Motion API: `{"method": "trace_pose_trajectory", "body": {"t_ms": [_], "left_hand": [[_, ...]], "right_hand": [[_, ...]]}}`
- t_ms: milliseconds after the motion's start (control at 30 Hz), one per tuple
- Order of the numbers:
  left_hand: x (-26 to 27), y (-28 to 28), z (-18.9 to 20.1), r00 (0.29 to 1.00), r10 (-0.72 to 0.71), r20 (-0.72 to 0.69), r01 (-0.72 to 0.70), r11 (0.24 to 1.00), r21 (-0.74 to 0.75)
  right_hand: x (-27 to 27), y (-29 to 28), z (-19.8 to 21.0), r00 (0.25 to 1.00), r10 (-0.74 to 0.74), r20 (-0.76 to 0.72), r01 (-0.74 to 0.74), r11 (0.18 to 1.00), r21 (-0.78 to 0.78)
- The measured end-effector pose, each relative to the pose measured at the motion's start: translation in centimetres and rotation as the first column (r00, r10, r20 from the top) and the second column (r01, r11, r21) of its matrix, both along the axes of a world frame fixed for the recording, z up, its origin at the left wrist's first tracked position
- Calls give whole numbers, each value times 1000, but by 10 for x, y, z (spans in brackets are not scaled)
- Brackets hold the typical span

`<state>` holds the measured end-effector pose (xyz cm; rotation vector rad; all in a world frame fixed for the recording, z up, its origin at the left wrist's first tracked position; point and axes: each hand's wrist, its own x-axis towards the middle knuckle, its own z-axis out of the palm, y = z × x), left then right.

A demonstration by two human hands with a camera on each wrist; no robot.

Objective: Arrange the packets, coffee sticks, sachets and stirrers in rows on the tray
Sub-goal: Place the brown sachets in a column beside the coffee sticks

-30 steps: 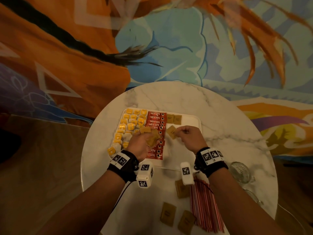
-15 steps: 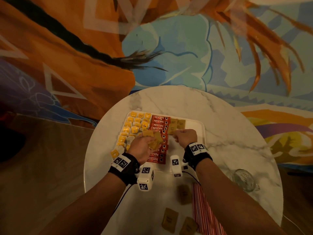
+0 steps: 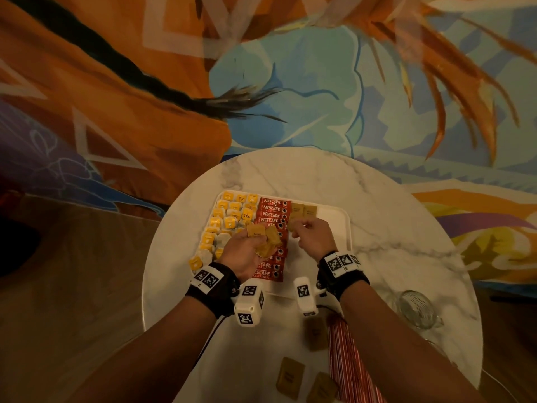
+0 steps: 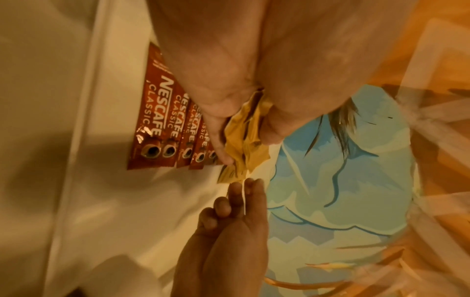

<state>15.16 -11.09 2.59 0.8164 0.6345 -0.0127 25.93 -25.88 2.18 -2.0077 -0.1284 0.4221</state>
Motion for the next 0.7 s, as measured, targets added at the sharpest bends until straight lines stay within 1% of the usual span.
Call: {"method": "trace_pose_trajectory", "body": {"t_ms": [100, 200, 300, 400, 500, 600, 700], "left_hand": [[-2, -4, 6, 998, -37, 52, 35, 999, 25], [-2, -7, 11, 996, -49, 73, 50, 999, -14], [0, -7, 10, 998, -28, 50, 31, 998, -49], [-2, -7, 9, 998, -22, 50, 25, 998, -59], [-3, -7, 8, 996, -57, 68, 62, 996, -61], [-3, -6, 11, 994, -70, 81, 75, 995, -60], [-2, -6, 11, 991, -89, 104, 94, 994, -50]], "right_hand": [[-12, -1, 7, 987, 157, 30, -159, 982, 98], [-16, -1, 0, 955, 280, 95, -288, 954, 83], [-15, -2, -4, 955, 291, 62, -294, 954, 62], [-15, -2, -1, 931, 361, 58, -362, 932, 6], [-15, -3, 2, 906, 413, 98, -411, 911, -37], [-17, -4, 3, 904, 410, 123, -410, 912, -33], [-19, -6, 3, 940, 322, 114, -325, 946, 4]]}}
